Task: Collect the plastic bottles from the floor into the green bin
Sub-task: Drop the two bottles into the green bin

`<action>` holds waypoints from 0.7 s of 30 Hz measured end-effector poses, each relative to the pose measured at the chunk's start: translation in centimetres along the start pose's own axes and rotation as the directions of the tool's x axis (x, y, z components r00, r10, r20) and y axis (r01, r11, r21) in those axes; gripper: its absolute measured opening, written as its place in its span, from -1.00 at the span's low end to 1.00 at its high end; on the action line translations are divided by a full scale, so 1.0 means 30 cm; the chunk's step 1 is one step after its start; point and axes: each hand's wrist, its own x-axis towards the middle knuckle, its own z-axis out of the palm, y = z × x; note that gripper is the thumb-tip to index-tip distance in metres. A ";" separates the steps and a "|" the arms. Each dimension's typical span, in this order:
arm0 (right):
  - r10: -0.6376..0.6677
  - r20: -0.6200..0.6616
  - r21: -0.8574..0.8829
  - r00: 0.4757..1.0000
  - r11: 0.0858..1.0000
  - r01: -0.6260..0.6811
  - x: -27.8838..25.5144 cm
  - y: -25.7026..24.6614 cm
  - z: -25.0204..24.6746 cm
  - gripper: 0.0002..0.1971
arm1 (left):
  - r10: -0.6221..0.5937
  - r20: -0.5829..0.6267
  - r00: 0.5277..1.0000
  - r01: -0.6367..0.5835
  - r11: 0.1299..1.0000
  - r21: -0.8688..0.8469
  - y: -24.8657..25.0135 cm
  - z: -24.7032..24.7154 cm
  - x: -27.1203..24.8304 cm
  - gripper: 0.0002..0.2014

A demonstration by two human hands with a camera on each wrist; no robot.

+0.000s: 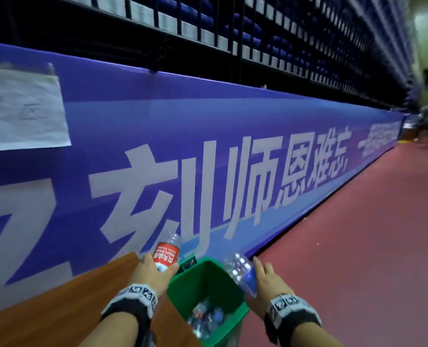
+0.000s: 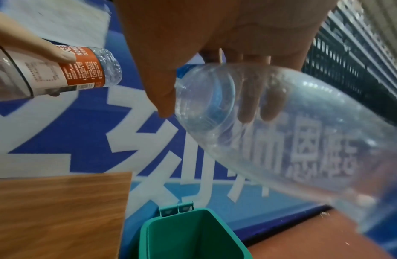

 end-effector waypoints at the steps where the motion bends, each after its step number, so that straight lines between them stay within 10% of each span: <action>1: 0.025 -0.007 0.018 1.000 1.000 -0.025 0.068 -0.006 -0.003 -0.16 | 0.010 0.015 1.000 -0.010 1.000 -0.004 0.020 0.022 0.087 -0.36; 10: 0.141 -0.031 0.041 0.990 0.989 -0.139 0.586 0.026 0.035 -0.17 | 0.034 0.152 0.988 -0.043 0.998 0.056 0.143 0.281 0.582 -0.23; 21: -0.138 0.249 0.083 0.959 0.989 0.121 1.374 0.071 0.417 -0.16 | -0.287 0.110 0.951 0.275 0.954 0.118 0.115 0.637 1.065 0.07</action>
